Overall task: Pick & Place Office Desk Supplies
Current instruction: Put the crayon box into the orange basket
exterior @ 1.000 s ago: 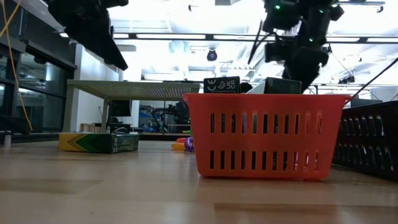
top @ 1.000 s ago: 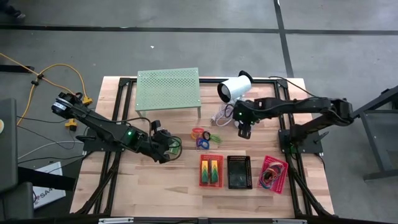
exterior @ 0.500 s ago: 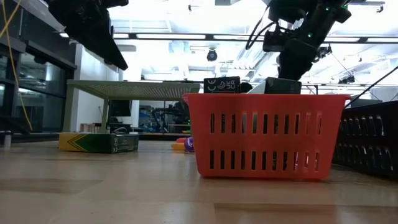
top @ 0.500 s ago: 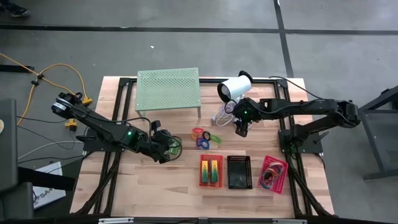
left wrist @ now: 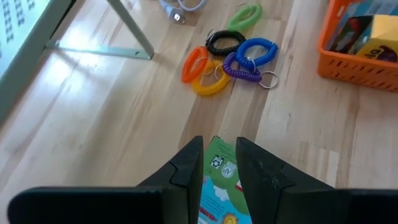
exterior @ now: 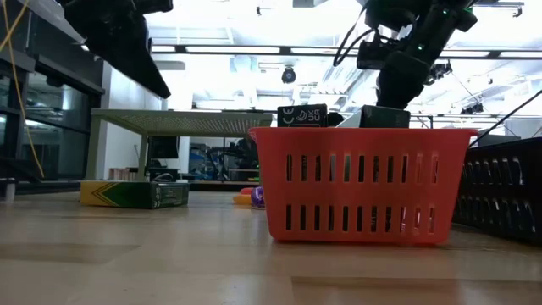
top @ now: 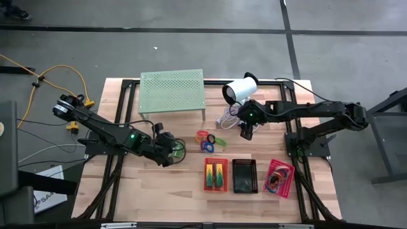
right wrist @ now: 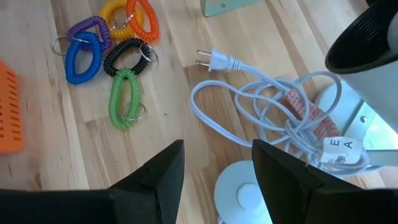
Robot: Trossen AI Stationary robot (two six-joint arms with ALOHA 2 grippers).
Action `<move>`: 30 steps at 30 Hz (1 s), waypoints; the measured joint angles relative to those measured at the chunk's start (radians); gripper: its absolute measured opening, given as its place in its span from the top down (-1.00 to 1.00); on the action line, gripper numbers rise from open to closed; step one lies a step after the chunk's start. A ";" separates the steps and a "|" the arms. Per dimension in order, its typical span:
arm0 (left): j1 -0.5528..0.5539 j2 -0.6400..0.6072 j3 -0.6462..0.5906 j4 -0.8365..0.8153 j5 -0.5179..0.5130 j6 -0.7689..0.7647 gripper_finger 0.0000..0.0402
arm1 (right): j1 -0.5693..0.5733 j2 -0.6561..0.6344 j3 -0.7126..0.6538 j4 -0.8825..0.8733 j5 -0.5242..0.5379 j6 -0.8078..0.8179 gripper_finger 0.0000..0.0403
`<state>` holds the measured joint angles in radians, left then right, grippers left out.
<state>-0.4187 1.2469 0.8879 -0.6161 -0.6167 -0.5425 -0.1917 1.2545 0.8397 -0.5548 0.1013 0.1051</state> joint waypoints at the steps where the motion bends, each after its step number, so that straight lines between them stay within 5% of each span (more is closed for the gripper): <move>1: 0.000 0.000 0.000 -0.013 0.000 -0.021 0.56 | 0.000 0.000 0.000 0.003 0.000 0.000 0.13; 15: 0.000 0.000 0.000 -0.208 0.070 -0.350 0.56 | 0.000 0.000 0.000 0.094 -0.001 0.000 0.13; 22: 0.000 0.000 0.000 -0.215 0.184 -0.357 0.56 | 0.000 0.000 0.000 0.149 -0.001 0.000 0.13; 30: -0.014 0.000 0.000 -0.212 0.182 -0.369 0.56 | 0.000 0.000 0.000 0.189 -0.002 0.000 0.13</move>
<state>-0.4322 1.2469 0.8879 -0.8286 -0.4346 -0.9117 -0.1917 1.2545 0.8398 -0.3655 0.0992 0.1051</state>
